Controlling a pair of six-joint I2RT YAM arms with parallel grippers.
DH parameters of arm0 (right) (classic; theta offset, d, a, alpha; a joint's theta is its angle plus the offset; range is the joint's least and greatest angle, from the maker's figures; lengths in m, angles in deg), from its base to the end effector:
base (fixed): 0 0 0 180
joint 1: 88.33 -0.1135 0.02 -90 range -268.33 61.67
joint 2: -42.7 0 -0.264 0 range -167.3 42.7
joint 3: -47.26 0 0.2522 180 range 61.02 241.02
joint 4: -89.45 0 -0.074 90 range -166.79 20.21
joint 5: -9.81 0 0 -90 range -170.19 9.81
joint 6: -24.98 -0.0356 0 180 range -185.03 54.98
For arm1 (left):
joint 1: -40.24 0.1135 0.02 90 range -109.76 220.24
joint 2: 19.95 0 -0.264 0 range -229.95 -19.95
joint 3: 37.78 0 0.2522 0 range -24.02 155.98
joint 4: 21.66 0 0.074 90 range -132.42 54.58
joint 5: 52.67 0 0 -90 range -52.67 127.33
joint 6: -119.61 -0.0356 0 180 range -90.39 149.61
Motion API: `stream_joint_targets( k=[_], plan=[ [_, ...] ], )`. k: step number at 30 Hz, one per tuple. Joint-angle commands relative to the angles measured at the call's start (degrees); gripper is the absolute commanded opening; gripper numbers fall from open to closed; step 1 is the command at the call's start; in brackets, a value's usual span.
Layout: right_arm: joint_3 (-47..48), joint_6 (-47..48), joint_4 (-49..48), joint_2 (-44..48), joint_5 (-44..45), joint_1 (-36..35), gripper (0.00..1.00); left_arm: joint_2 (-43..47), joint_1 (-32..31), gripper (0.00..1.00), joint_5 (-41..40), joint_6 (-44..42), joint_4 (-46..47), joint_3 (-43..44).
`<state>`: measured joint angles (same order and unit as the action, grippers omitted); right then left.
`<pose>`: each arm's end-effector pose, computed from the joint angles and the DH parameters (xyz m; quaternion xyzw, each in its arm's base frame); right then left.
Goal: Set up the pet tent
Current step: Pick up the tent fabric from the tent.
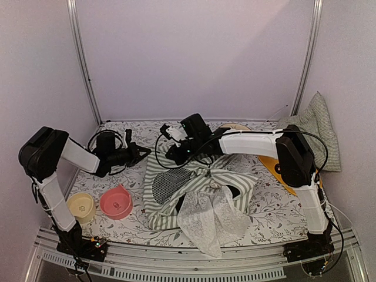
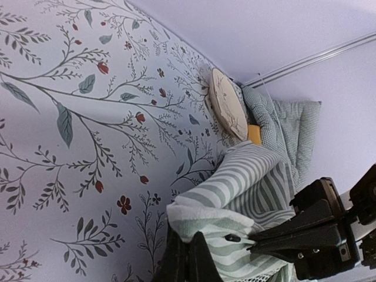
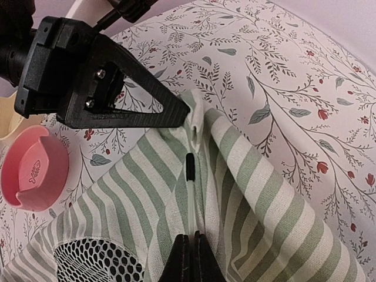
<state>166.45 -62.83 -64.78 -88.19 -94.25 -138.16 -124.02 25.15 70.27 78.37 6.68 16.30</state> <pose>0.3326 0.4074 0.1959 -0.4390 0.7761 0.2778 0.3575 0.3260 -0.1080 0.1381 -0.0773 0.8055 -0.4839 0.3332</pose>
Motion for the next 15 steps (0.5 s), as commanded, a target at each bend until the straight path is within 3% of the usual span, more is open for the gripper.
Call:
stream_joint_targets(
  k=[1,15],
  plan=[
    [1.39,-0.72,2.1,1.07,-0.35,0.44,0.0,1.59,0.69,0.0,-0.32,-2.96,-0.95,-0.65],
    [2.93,-1.75,1.78,0.67,-0.81,0.48,0.0,2.93,-0.5,0.0,-0.17,-6.49,-3.13,-0.41]
  ],
)
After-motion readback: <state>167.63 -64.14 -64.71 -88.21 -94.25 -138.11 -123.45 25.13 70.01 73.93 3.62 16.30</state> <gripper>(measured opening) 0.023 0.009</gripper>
